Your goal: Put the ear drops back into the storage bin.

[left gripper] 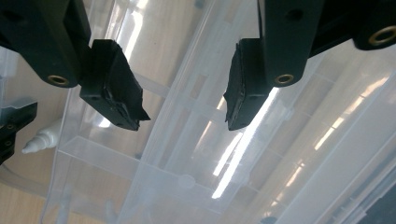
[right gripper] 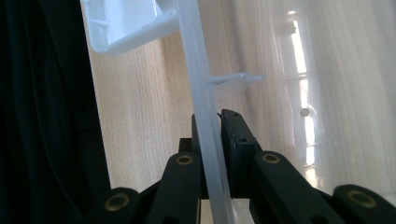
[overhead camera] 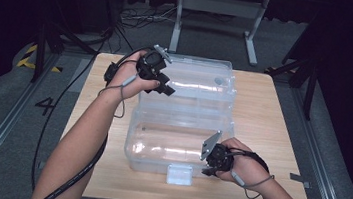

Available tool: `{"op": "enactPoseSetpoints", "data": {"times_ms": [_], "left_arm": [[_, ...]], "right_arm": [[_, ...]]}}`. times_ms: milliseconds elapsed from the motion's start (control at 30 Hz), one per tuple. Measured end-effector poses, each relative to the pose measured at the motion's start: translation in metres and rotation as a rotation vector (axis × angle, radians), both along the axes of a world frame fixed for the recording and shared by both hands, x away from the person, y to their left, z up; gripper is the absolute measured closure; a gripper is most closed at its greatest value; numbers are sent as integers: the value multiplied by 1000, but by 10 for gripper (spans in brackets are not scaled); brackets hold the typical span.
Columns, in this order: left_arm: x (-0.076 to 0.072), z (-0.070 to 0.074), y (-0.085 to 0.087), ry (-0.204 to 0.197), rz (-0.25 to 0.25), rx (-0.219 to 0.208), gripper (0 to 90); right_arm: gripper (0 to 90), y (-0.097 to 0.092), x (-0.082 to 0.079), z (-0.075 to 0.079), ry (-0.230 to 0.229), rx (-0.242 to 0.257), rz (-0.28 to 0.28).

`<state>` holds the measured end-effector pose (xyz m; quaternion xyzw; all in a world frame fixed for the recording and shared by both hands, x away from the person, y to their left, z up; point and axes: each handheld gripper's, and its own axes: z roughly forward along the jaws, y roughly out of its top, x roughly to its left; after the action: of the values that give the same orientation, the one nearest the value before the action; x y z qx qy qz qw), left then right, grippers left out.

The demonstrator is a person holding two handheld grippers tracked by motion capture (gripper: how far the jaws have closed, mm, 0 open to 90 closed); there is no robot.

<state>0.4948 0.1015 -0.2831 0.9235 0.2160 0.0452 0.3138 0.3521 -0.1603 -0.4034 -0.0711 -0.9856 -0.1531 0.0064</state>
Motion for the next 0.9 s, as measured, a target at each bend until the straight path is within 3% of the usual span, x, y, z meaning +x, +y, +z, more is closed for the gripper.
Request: {"op": "enactPoseSetpoints", "data": {"times_ms": [133, 333, 433, 567, 667, 900], "left_arm": [[1, -4, -8, 4, -13, 52, 469], [2, -4, -12, 8, -28, 76, 532], [2, -3, -13, 3, -18, 81, 590], [0, -2, -14, 33, -39, 79, 755], [-2, -1, -16, 23, -41, 92, 776], [-5, 0, -16, 36, -46, 75, 813]], "right_arm": [[848, -1, 0, -1, -4, 15, 0], [848, -1, 0, 0, 0, 14, -5], [849, -1, 0, -1, -3, 14, 4], [851, -1, 1, -1, -7, 14, 8], [851, -1, 1, -1, -6, 15, 11], [852, -1, 1, -1, -7, 19, 4]]}}
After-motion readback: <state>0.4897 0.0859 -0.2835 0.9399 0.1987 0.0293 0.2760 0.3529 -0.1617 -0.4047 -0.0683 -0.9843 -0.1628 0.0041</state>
